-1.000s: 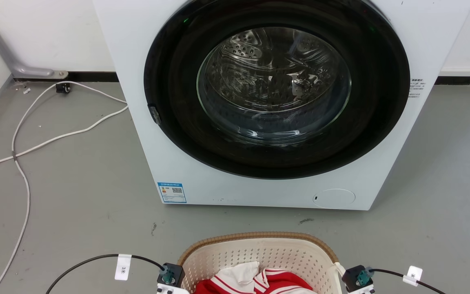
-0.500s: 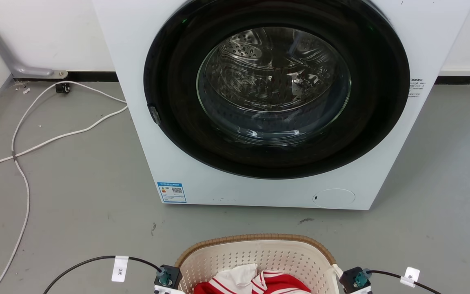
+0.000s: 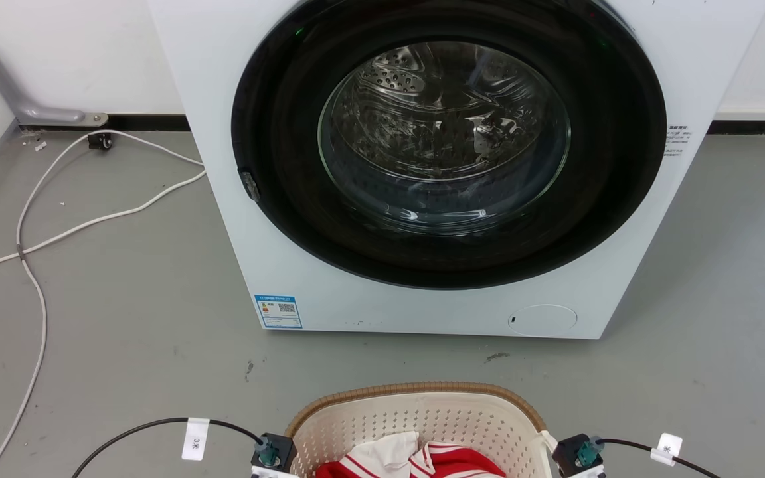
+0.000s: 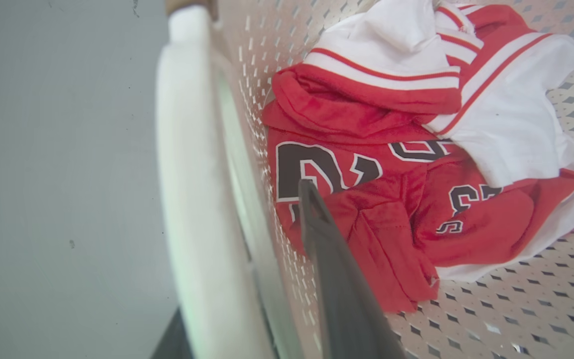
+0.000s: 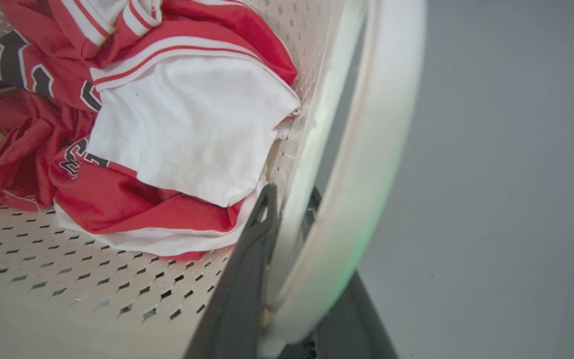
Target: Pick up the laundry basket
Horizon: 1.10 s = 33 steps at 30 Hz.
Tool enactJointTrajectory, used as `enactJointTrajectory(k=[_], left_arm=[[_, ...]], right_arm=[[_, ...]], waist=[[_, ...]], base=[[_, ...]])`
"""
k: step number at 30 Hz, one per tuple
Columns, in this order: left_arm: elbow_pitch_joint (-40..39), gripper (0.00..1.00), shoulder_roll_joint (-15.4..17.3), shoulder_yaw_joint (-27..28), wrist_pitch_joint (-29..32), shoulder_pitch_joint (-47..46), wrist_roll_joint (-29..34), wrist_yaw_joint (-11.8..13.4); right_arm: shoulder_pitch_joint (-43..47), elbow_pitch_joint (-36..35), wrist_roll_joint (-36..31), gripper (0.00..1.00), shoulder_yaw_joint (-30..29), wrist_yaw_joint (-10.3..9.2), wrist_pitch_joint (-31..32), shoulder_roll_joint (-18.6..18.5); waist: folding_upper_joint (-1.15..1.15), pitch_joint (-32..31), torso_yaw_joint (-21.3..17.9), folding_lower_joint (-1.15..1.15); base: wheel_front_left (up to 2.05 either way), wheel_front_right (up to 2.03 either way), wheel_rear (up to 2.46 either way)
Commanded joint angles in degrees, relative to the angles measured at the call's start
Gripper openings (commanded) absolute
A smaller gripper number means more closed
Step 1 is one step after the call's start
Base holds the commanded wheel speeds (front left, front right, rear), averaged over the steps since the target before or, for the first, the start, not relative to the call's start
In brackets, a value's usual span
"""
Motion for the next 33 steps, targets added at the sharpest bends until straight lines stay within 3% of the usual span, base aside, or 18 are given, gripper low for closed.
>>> enactJointTrajectory(k=[1, 33], left_arm=[[0.31, 0.00, 0.85, -0.85, -0.10, 0.04, 0.25, -0.37], [0.58, 0.00, 1.19, -5.11, -0.75, -1.16, -4.08, -0.37]], right_arm=[[-1.11, 0.15, 0.17, 0.00, 0.50, -0.04, -0.27, -1.18], [-2.12, 1.04, 5.30, 0.00, 5.86, -0.03, -0.29, -1.23]], waist=[[0.00, 0.02, -0.01, 0.00], [0.00, 0.90, -0.12, 0.00]], base=[[0.00, 0.00, 0.00], [0.00, 0.00, 0.00]])
